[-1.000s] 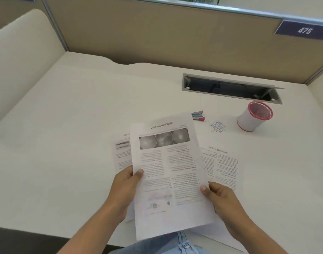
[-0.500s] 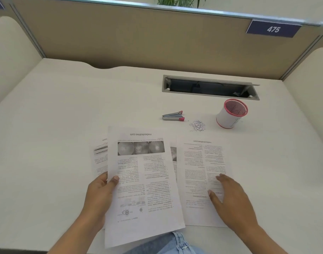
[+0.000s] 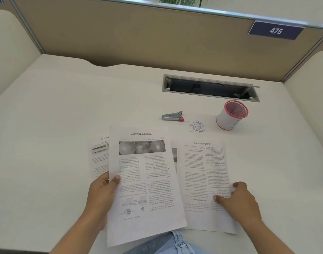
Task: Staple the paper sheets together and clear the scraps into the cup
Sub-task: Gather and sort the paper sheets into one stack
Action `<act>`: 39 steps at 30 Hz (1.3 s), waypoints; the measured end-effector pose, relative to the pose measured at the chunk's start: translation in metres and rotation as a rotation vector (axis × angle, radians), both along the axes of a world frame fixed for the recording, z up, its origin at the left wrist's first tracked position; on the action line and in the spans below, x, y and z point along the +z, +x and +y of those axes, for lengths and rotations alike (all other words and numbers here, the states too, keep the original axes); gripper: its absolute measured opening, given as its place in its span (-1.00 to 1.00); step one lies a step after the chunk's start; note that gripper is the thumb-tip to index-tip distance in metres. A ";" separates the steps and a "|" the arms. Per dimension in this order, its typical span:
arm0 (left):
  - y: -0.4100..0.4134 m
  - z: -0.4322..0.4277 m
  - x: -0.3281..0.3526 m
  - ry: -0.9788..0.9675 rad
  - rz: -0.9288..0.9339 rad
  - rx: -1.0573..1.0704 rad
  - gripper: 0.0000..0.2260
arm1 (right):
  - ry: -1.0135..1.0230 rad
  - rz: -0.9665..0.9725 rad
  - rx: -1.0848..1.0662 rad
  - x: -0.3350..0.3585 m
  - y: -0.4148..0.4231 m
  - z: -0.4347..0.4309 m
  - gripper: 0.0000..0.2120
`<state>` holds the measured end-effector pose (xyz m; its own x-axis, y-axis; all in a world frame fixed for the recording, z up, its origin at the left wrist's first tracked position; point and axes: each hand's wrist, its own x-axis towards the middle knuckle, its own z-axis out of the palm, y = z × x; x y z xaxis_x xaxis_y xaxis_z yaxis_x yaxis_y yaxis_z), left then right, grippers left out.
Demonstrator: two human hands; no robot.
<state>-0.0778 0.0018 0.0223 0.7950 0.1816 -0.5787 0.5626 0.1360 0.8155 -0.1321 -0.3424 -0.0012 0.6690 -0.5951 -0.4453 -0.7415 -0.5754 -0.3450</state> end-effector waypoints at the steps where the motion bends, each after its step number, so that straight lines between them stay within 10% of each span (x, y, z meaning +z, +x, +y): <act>1: 0.000 0.000 0.000 -0.003 0.001 0.002 -0.83 | 0.038 -0.021 -0.026 0.000 0.000 -0.001 -0.27; 9: 0.009 -0.001 -0.004 0.032 -0.008 -0.006 -0.84 | 0.277 -0.298 -0.172 -0.001 -0.011 -0.011 -0.92; 24: 0.026 0.015 0.001 0.078 -0.076 0.070 -0.82 | 0.600 -0.706 -0.275 0.070 -0.019 -0.031 -0.89; 39: 0.012 -0.046 0.029 -0.193 -0.050 -0.179 -0.84 | 0.839 -0.598 -0.154 0.063 0.009 0.049 -0.89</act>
<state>-0.0656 -0.0440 0.0512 0.8329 -0.0744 -0.5484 0.5515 0.1940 0.8113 -0.1231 -0.2930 0.0615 0.8597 -0.3452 -0.3765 -0.3632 0.1051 -0.9257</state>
